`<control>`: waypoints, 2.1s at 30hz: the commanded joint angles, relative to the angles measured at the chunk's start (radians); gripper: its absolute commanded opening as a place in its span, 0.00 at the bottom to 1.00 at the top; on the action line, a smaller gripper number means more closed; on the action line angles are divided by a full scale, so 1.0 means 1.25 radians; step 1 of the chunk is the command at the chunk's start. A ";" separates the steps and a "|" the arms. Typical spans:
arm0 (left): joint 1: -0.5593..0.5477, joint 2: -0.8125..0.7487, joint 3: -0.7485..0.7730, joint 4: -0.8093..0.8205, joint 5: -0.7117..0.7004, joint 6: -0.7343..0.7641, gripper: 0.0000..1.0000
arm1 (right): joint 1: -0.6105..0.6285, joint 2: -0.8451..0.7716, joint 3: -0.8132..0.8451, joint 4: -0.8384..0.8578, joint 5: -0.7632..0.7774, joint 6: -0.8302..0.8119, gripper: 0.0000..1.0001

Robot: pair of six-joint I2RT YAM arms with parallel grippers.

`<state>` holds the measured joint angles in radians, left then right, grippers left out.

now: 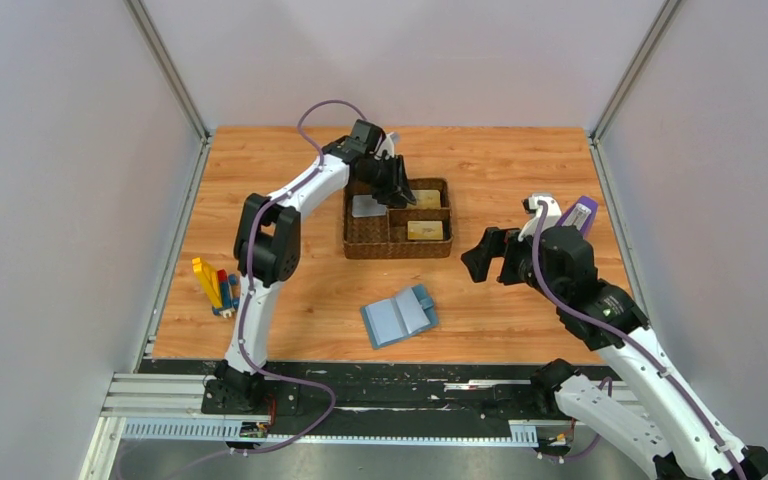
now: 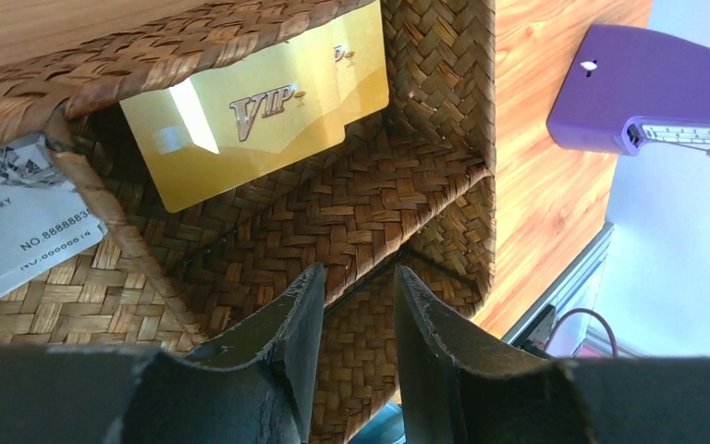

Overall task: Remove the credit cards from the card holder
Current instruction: Move the storage box to the center of the board.

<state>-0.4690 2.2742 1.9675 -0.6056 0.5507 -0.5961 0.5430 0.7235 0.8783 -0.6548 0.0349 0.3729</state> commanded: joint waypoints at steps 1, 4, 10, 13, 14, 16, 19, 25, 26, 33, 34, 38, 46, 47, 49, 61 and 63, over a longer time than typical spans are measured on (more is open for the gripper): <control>-0.016 -0.045 0.011 -0.031 -0.017 0.026 0.43 | 0.004 -0.017 0.013 0.010 -0.001 0.005 1.00; -0.016 -0.028 0.065 -0.068 -0.045 0.039 0.44 | 0.003 -0.011 0.013 0.010 0.000 0.004 1.00; -0.016 -0.049 0.084 -0.110 -0.061 0.012 0.44 | 0.004 0.000 0.019 0.001 0.015 0.009 1.00; -0.020 -0.074 0.057 -0.108 -0.053 -0.012 0.43 | 0.004 -0.001 0.016 0.000 0.020 0.010 1.00; -0.022 -0.080 0.044 -0.107 -0.049 -0.020 0.43 | 0.003 0.000 0.016 0.000 0.020 0.011 1.00; -0.029 -0.083 0.023 -0.104 -0.049 -0.022 0.43 | 0.003 0.003 0.015 0.000 0.019 0.011 1.00; -0.039 -0.086 -0.001 -0.094 -0.046 -0.022 0.43 | 0.004 0.009 0.018 -0.001 0.018 0.010 1.00; -0.051 -0.092 -0.030 -0.082 -0.034 -0.035 0.41 | 0.003 0.014 0.016 -0.001 0.018 0.007 1.00; -0.053 -0.093 -0.033 -0.081 -0.036 -0.037 0.41 | 0.004 0.016 0.018 -0.001 0.019 0.005 1.00; -0.075 -0.083 -0.046 -0.069 -0.070 -0.064 0.41 | 0.003 0.036 0.026 -0.001 0.017 -0.007 1.00; -0.077 -0.080 -0.047 -0.071 -0.077 -0.064 0.41 | 0.004 0.034 0.026 -0.001 0.018 -0.007 1.00; -0.077 -0.080 -0.056 -0.084 -0.114 -0.062 0.43 | 0.004 0.026 0.020 -0.001 0.022 -0.007 1.00; -0.077 -0.072 -0.072 -0.064 -0.176 -0.070 0.45 | 0.003 0.021 0.012 -0.001 0.023 -0.010 1.00; -0.078 -0.069 -0.075 -0.059 -0.176 -0.070 0.45 | 0.003 0.018 0.010 -0.002 0.023 -0.011 1.00; -0.079 -0.062 -0.074 -0.050 -0.186 -0.070 0.45 | 0.003 0.011 0.006 -0.003 0.024 -0.011 1.00; -0.092 -0.037 -0.028 -0.060 -0.247 -0.041 0.45 | 0.004 0.010 -0.001 -0.008 0.034 -0.020 1.00; -0.091 -0.021 0.001 -0.084 -0.273 -0.027 0.45 | 0.003 0.016 -0.001 -0.009 0.035 -0.021 1.00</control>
<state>-0.5793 2.2330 1.8881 -0.6991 0.2905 -0.6697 0.5430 0.7372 0.8780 -0.6746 0.0563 0.3664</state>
